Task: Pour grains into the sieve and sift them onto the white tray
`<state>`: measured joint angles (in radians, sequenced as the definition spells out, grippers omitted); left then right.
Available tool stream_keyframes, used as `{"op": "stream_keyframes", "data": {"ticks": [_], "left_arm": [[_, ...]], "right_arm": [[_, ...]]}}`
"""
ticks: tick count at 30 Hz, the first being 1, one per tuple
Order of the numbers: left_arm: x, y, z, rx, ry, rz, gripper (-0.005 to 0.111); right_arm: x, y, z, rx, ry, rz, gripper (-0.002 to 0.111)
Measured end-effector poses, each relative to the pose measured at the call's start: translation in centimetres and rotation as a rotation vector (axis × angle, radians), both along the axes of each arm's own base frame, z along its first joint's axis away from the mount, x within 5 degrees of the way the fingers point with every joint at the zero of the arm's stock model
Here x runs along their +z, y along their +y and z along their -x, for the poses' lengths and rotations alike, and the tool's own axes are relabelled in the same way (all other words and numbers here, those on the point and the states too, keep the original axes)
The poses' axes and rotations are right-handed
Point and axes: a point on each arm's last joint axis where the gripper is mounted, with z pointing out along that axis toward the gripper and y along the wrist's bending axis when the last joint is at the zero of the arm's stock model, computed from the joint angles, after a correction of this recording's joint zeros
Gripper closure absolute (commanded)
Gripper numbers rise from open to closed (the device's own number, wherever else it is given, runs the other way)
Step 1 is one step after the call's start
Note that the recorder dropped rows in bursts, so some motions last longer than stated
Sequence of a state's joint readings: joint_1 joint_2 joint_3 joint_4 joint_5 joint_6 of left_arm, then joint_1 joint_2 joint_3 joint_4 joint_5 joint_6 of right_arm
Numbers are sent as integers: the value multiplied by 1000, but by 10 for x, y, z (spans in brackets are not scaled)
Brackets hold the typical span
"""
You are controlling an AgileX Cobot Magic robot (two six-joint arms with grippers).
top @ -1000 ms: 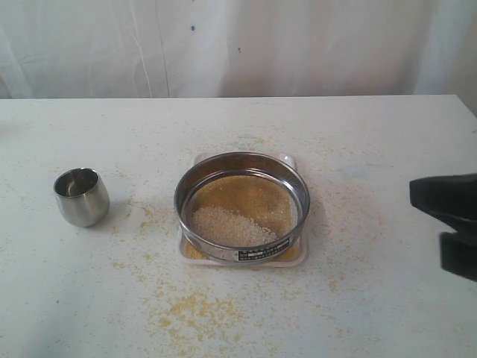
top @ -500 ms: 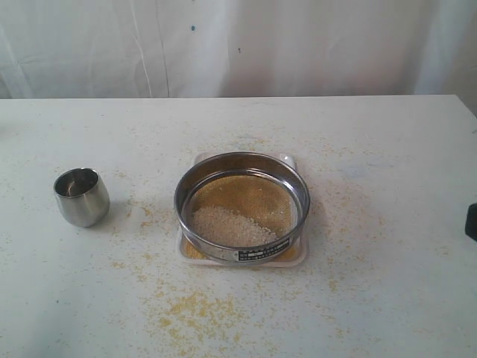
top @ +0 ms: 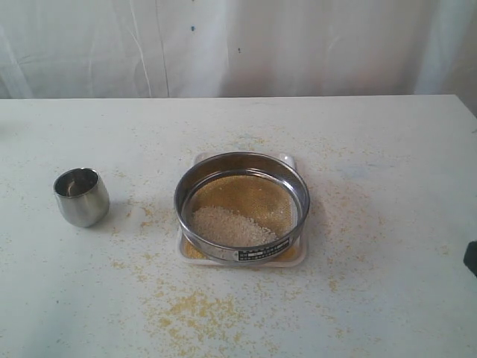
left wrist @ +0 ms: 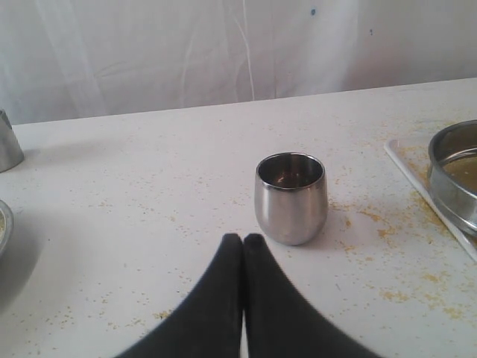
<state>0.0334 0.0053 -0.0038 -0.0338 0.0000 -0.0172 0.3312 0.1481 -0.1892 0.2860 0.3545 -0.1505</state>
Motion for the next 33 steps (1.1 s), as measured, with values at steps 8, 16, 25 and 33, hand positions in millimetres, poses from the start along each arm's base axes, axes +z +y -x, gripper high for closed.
{"op": "stream_keyframes", "data": {"ticks": [8, 16, 25, 33], "left_arm": [[0, 0, 0, 0, 0, 0, 107], [0, 0, 0, 0, 0, 0, 107], [0, 0, 0, 0, 0, 0, 107], [0, 0, 0, 0, 0, 0, 107]], "right_arm": [[-43, -9, 3, -61, -94, 78, 108], [-44, -9, 2, -63, -106, 94, 108], [-46, -9, 3, -61, -85, 108, 108], [-47, -9, 3, -61, -84, 111, 108]]}}
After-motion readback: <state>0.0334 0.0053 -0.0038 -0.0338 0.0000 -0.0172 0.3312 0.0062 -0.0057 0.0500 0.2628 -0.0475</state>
